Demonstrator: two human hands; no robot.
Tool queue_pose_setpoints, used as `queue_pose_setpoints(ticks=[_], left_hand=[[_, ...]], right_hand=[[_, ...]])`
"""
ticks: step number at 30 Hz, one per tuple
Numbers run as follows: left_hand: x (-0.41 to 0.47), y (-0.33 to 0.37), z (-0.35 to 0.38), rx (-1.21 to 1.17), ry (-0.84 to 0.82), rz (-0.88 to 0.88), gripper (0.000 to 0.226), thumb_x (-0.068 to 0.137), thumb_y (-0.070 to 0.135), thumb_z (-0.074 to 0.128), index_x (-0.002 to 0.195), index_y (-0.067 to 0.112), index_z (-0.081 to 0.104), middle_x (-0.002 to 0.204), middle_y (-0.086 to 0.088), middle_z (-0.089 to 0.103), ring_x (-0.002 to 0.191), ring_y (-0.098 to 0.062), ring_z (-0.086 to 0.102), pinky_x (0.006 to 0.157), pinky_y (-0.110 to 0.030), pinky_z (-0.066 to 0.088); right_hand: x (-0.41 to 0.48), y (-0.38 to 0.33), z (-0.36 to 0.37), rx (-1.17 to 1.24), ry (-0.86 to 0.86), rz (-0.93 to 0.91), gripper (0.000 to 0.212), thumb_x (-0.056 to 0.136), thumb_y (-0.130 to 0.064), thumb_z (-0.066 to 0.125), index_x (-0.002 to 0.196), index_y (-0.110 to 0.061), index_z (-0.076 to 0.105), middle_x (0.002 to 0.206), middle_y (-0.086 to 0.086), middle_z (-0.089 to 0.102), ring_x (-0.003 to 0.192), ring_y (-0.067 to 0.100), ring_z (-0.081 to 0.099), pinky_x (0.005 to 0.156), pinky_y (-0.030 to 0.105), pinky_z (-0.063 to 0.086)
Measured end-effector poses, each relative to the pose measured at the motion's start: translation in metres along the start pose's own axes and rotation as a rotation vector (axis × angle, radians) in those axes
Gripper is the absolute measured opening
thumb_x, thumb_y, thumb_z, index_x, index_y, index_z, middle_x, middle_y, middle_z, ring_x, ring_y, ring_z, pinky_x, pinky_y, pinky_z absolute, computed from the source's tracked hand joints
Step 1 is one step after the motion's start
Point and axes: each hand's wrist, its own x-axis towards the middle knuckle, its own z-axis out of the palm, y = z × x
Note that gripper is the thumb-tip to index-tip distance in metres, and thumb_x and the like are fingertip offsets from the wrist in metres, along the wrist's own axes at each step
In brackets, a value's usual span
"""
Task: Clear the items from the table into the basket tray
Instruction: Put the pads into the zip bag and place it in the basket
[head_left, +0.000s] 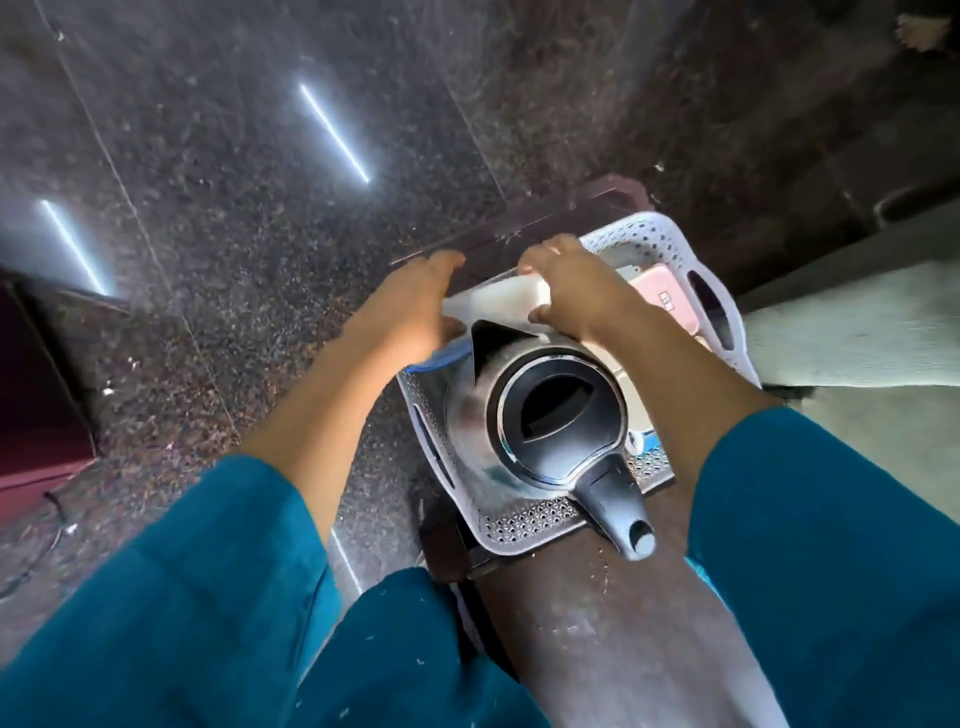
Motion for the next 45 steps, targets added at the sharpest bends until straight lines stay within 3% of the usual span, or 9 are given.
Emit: queue_pose_setpoints(ticks=[6,12,16,24,30,33,36,41,45], left_hand=[[0.001,0.01,0.004,0.011,0.165,0.061,0.019,0.084,0.014,0.059,0.102,0.009,0.064,0.104,-0.02,0.066,0.096,-0.035,0.062,0.08,-0.039,0.049],[-0.011,0.059,-0.034,-0.33,0.419,0.191,0.023,0.08,0.013,0.064,0.103,0.012,0.065,0.085,-0.002,0.066,0.077,-0.018,0.06,0.066,-0.018,0.037],[-0.026,0.107,-0.062,-0.458,0.385,0.281,0.033,0.076,0.022,0.064,0.107,0.015,0.059,0.076,0.008,0.058,0.07,0.004,0.055,0.068,-0.01,0.042],[-0.116,0.213,-0.068,-0.685,0.176,0.525,0.048,0.064,0.024,0.069,0.107,0.031,0.05,0.088,-0.004,0.065,0.083,-0.018,0.061,0.082,-0.043,0.05],[-0.209,0.299,-0.025,-1.047,-0.045,0.686,0.036,0.079,-0.009,0.058,0.088,0.019,0.038,0.088,0.001,0.059,0.07,-0.001,0.065,0.067,-0.03,0.058],[-0.261,0.341,0.008,-0.941,-0.124,0.78,0.031,0.072,0.002,0.067,0.085,0.02,0.044,0.09,-0.004,0.061,0.072,-0.004,0.063,0.071,-0.023,0.053],[-0.308,0.379,0.045,-0.809,-0.128,0.818,0.025,0.07,0.016,0.07,0.079,0.029,0.05,0.101,-0.012,0.059,0.077,-0.016,0.061,0.068,-0.023,0.048],[-0.38,0.417,0.104,-0.615,-0.084,0.939,0.015,0.067,0.024,0.061,0.065,0.009,0.063,0.07,-0.011,0.061,0.068,-0.024,0.059,0.063,-0.028,0.044],[-0.428,0.427,0.145,-0.469,-0.132,0.94,0.024,0.079,0.02,0.065,0.081,-0.004,0.069,0.104,-0.017,0.061,0.12,-0.034,0.05,0.095,-0.032,0.044]], right_hand=[[-0.005,0.006,-0.007,-0.057,0.164,-0.022,0.018,0.082,-0.017,0.062,0.099,-0.019,0.056,0.109,0.009,0.061,0.098,0.031,0.058,0.07,0.031,0.038],[-0.05,0.023,-0.053,0.095,0.311,0.041,0.027,0.088,-0.024,0.056,0.112,-0.018,0.047,0.107,0.015,0.062,0.094,0.036,0.058,0.071,0.03,0.036],[-0.107,0.033,-0.089,0.176,0.444,0.002,0.033,0.089,-0.027,0.054,0.12,-0.022,0.045,0.11,0.014,0.064,0.097,0.034,0.059,0.074,0.033,0.041],[-0.269,0.059,-0.126,0.443,0.701,0.197,0.015,0.092,-0.033,0.048,0.105,-0.029,0.053,0.087,0.001,0.065,0.084,0.025,0.06,0.077,0.034,0.046],[-0.421,0.075,-0.125,0.614,0.994,0.406,0.019,0.091,-0.039,0.044,0.098,-0.031,0.06,0.065,-0.013,0.057,0.057,0.006,0.049,0.061,0.031,0.041],[-0.498,0.076,-0.11,0.618,1.108,0.562,0.021,0.092,-0.039,0.046,0.074,-0.034,0.056,0.058,-0.014,0.054,0.055,0.007,0.05,0.059,0.028,0.04],[-0.566,0.075,-0.081,0.665,1.172,0.69,0.022,0.091,-0.043,0.045,0.094,-0.024,0.054,0.082,-0.002,0.062,0.075,0.023,0.057,0.068,0.037,0.047],[-0.654,0.062,-0.019,0.786,1.167,0.898,0.033,0.09,-0.051,0.041,0.099,-0.019,0.043,0.074,-0.005,0.054,0.06,0.013,0.052,0.042,0.021,0.039],[-0.698,0.042,0.028,0.996,1.261,0.869,0.06,0.084,-0.059,0.048,0.125,-0.016,0.037,0.094,0.005,0.057,0.067,0.015,0.059,0.039,0.017,0.043]])
